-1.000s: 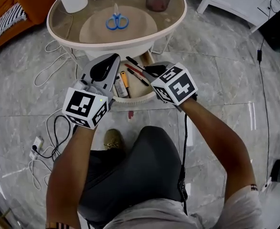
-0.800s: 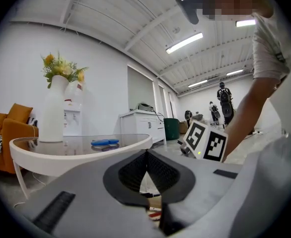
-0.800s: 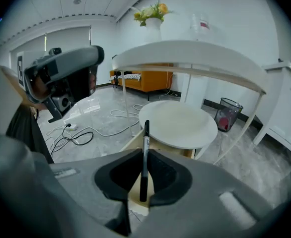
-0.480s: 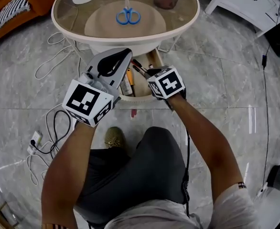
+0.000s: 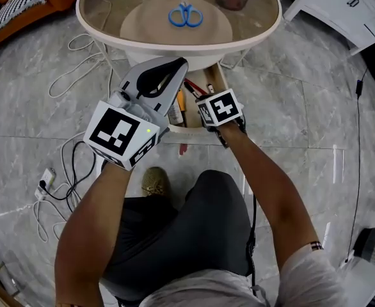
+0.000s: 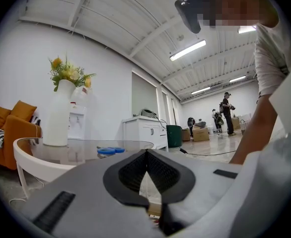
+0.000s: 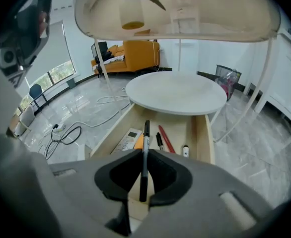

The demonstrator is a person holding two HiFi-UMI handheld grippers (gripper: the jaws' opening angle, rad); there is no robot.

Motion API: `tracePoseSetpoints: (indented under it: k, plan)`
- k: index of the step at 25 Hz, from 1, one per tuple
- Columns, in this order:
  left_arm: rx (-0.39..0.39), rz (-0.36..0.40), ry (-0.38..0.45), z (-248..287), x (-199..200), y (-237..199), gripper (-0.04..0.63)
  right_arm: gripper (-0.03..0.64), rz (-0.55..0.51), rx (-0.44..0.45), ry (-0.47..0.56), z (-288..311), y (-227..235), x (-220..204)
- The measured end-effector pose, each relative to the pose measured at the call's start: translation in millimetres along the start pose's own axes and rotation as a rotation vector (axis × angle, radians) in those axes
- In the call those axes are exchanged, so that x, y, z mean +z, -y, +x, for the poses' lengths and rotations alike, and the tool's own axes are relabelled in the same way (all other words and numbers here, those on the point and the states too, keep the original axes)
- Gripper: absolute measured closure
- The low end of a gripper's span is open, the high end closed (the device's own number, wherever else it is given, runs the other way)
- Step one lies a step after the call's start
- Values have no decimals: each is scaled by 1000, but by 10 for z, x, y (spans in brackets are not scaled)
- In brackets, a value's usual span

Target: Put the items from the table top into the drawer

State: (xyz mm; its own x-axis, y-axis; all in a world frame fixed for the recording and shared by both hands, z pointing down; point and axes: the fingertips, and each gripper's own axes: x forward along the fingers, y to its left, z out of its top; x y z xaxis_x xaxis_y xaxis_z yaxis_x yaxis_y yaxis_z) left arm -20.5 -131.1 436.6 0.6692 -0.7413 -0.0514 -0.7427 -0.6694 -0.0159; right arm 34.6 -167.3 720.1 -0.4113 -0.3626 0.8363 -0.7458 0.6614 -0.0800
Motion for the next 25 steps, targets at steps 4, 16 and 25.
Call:
tracePoseSetpoints:
  k: [4,16,25]
  plan:
    - [-5,-5,5,-15,13,1,595,575,11,-21,-24,102,22,-90]
    - [-13,-11,35,-69,96,22,597,568,8,16,87,-43,-88,62]
    - [-21,-8,32,-33,167,89,597,615,-96,73,267,-697,-313,411]
